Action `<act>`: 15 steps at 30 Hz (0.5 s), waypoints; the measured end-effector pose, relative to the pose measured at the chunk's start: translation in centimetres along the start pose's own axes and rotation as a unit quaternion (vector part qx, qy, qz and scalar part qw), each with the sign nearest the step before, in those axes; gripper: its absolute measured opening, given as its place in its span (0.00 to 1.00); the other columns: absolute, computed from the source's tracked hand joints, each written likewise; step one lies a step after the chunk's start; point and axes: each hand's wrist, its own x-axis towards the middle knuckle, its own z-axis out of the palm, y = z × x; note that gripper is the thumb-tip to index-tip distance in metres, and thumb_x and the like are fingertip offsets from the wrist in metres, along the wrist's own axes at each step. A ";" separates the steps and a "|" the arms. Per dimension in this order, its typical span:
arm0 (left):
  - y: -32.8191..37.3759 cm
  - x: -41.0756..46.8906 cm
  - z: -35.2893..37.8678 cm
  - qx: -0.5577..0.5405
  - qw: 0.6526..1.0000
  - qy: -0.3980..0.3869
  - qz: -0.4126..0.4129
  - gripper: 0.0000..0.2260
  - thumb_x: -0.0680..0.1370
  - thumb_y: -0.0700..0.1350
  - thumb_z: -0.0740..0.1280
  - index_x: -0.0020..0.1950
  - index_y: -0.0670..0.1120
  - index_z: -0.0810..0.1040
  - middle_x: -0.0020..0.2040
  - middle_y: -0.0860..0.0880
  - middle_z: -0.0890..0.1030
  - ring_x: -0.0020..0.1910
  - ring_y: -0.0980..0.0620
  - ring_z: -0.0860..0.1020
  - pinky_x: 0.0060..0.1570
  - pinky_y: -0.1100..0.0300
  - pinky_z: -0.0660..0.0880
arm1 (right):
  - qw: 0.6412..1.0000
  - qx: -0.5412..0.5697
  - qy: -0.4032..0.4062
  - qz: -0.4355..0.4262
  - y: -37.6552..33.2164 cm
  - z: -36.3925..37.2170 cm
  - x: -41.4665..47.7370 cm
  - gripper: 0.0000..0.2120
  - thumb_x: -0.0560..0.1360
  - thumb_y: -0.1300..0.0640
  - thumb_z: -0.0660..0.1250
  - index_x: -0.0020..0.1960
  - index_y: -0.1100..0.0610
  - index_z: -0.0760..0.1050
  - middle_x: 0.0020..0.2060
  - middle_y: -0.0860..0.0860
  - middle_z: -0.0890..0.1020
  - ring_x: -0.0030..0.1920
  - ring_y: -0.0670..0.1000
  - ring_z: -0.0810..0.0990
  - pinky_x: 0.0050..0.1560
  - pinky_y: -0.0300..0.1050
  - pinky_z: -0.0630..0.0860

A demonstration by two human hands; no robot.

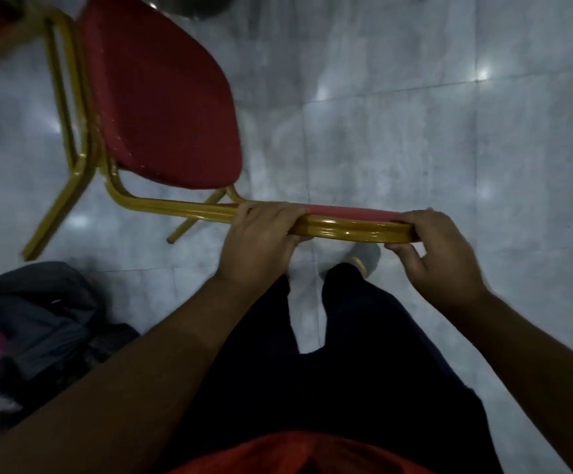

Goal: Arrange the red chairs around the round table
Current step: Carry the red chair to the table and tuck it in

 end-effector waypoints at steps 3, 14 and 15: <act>-0.9 -2.4 -4.2 -0.017 1.000 0.016 -0.014 0.17 0.78 0.53 0.67 0.62 0.45 0.80 0.56 0.49 0.84 0.56 0.48 0.81 0.64 0.48 0.73 | 0.999 0.003 0.017 -0.051 -5.3 -0.6 0.6 0.18 0.79 0.45 0.63 0.60 0.58 0.78 0.50 0.54 0.82 0.50 0.53 0.75 0.53 0.48 0.70; -6.8 -15.5 -18.0 -0.049 0.977 0.192 0.078 0.13 0.80 0.51 0.65 0.59 0.43 0.79 0.50 0.47 0.83 0.49 0.51 0.77 0.49 0.55 0.76 | 0.971 -0.103 0.044 -0.211 -30.1 2.6 0.6 0.22 0.80 0.36 0.60 0.55 0.54 0.81 0.47 0.50 0.82 0.48 0.52 0.75 0.50 0.50 0.69; -8.4 -17.3 -19.1 -0.056 0.975 0.201 0.074 0.13 0.80 0.50 0.65 0.58 0.43 0.79 0.49 0.47 0.83 0.48 0.52 0.77 0.48 0.57 0.75 | 0.967 -0.117 0.039 -0.223 -32.6 3.5 0.2 0.22 0.80 0.36 0.60 0.55 0.53 0.81 0.47 0.50 0.82 0.48 0.52 0.76 0.51 0.49 0.69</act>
